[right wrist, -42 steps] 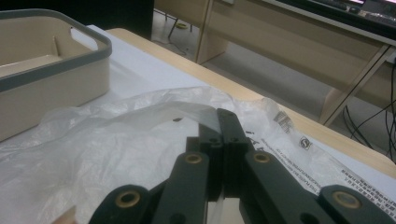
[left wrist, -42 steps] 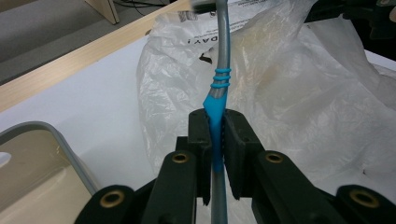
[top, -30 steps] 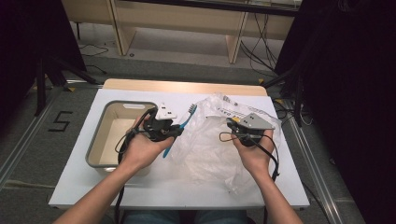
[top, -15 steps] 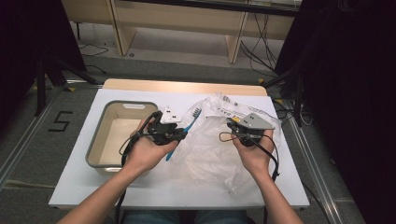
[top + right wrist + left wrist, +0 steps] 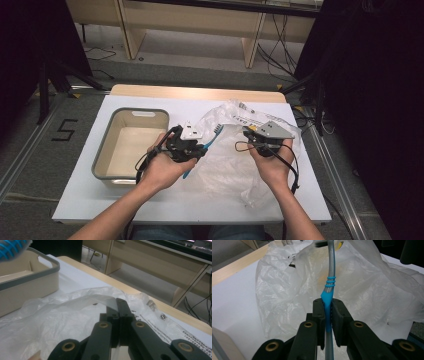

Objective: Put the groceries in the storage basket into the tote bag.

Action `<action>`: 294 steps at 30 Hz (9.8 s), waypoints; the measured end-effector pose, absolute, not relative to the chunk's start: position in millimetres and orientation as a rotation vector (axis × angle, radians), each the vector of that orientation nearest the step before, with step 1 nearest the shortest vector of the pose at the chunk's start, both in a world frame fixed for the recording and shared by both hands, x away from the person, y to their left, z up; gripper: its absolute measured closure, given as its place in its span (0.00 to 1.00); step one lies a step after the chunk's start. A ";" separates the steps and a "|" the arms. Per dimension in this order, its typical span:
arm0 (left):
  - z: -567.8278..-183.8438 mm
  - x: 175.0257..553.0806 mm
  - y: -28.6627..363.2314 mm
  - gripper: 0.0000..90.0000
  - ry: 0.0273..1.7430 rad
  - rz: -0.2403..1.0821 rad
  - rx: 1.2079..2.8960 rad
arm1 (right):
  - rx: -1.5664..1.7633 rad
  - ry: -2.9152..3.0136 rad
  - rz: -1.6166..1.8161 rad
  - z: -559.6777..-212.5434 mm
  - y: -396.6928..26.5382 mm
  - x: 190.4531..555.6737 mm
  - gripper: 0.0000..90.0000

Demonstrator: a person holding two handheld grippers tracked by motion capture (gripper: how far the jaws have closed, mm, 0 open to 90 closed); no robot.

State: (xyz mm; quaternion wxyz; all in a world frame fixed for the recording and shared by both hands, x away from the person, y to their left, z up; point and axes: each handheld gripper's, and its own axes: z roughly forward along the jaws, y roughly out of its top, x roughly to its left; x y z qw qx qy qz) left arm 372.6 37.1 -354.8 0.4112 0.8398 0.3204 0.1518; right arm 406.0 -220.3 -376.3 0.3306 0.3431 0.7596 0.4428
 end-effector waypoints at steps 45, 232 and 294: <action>-398.6 376.3 -18.4 0.90 0.774 0.341 2.263 | 0.886 1.986 1.184 -372.4 -218.6 403.9 1.00; -436.1 389.6 31.8 0.45 0.998 0.470 2.160 | 1.503 2.339 0.502 -452.7 -334.2 365.5 1.00; -454.3 359.8 45.3 0.30 0.943 0.392 2.236 | 1.206 2.234 1.072 -438.9 -329.2 351.3 0.37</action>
